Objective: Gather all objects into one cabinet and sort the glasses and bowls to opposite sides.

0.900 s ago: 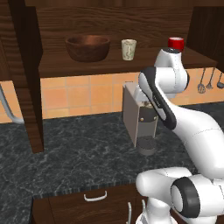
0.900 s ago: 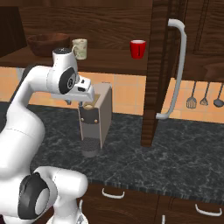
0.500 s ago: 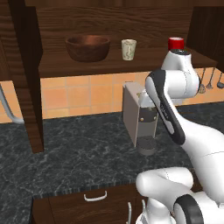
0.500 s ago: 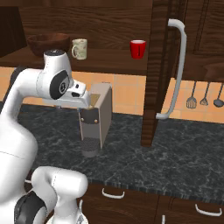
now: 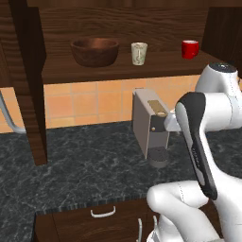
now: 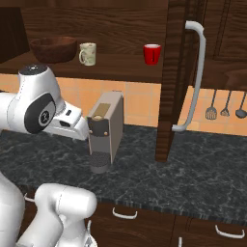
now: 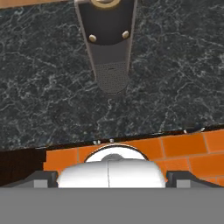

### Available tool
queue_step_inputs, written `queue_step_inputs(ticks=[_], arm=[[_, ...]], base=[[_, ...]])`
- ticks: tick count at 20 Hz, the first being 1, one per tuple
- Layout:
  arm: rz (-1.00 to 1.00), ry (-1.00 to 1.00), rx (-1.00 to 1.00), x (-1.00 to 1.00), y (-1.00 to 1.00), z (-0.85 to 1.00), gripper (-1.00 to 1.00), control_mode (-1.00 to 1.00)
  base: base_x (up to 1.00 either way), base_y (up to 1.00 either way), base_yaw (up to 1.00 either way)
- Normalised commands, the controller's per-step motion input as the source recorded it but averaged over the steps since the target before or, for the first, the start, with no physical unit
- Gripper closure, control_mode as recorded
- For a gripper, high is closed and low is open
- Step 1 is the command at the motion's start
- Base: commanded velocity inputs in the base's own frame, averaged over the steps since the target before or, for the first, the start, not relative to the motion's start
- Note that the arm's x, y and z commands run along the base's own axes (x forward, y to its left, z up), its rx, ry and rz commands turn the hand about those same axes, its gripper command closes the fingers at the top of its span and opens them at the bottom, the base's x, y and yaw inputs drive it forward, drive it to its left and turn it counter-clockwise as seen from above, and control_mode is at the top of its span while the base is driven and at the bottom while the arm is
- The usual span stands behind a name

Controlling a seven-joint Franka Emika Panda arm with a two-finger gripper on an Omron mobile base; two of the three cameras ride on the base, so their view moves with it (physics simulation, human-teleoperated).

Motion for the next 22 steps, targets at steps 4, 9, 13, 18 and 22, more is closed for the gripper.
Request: queue_step_inputs(ticks=[4, 9, 13, 18, 22], arm=[[-0.08, 0.00, 0.00, -0.77, -0.14, 0.22, -1.00, -1.00], [0.00, -0.02, 0.00, -0.61, 0.00, 0.27, -1.00, -1.00], [0.03, 0.00, 0.00, -0.42, 0.00, 0.34, -1.00, -1.00], [0.07, -0.01, 0.00, -0.18, 0.01, 0.25, -1.00, -1.00], [0.08, -0.02, 0.00, 0.00, 0.04, 0.08, -1.00, -1.00]], base=[[0.00, 0.00, 0.00], [0.00, 0.00, 0.00], [0.00, 0.00, 0.00], [0.00, 0.00, 0.00], [0.00, 0.00, 0.00]])
